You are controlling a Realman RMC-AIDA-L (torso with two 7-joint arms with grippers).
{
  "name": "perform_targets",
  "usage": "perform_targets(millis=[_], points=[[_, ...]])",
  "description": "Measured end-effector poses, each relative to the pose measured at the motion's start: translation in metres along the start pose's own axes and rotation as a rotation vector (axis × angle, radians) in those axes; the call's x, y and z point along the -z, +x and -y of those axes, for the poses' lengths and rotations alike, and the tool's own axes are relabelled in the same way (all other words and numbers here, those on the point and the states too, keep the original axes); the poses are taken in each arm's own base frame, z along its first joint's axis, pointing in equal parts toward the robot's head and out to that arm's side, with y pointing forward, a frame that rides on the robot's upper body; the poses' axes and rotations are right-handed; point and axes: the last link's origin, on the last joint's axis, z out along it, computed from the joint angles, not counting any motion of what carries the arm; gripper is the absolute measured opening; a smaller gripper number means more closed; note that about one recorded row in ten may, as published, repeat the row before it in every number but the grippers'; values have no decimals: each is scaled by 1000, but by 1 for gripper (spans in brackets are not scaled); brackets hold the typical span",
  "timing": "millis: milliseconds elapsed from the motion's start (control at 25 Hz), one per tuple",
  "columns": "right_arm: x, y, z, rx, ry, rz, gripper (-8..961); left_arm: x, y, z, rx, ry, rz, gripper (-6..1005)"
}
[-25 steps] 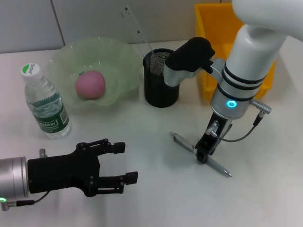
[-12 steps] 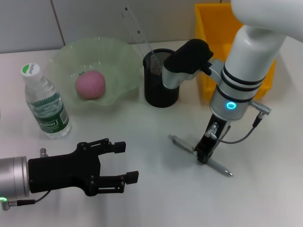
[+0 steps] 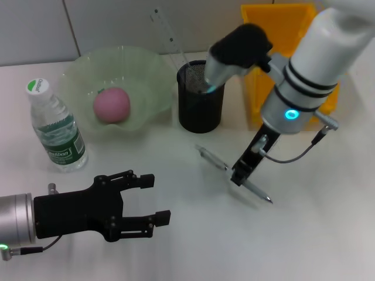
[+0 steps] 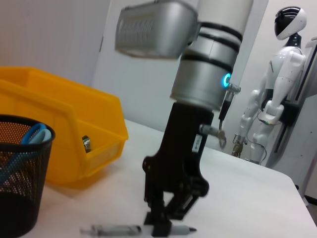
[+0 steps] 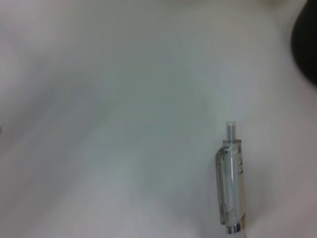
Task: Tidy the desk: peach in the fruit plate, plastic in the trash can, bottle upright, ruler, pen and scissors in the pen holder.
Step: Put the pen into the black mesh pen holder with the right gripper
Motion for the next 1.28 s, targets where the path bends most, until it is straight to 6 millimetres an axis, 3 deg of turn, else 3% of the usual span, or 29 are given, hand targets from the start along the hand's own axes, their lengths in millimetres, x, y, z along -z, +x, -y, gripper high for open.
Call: perform_targets(millis=[280, 760, 1280], points=[[7, 9, 4, 61, -102, 187, 123, 0, -1, -1, 0, 4, -5, 863], [-1, 38, 15, 183, -228, 624, 122, -3, -4, 0, -3, 17, -6, 863], [-4, 66, 24, 166, -267, 1074, 122, -5, -5, 0, -1, 24, -7, 862]])
